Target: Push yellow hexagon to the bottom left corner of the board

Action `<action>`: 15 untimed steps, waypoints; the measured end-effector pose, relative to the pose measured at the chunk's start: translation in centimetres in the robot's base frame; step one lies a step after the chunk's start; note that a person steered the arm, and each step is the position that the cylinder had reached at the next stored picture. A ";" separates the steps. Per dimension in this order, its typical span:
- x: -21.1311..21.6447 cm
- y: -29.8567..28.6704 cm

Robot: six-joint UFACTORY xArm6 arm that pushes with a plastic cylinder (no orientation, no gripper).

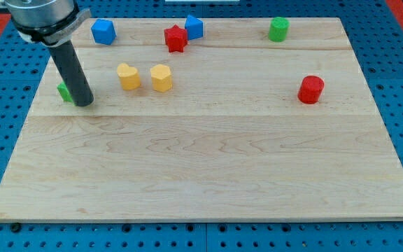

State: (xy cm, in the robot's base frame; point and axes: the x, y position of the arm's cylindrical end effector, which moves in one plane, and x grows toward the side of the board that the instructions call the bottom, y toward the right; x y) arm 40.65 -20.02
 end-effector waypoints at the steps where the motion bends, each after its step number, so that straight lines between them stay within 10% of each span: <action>1: -0.2 0.5; 4: -0.6 1.4; 10: -3.1 22.0; 12: -6.5 14.6; 15: 0.9 9.0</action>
State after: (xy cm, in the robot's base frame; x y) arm 41.58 -11.04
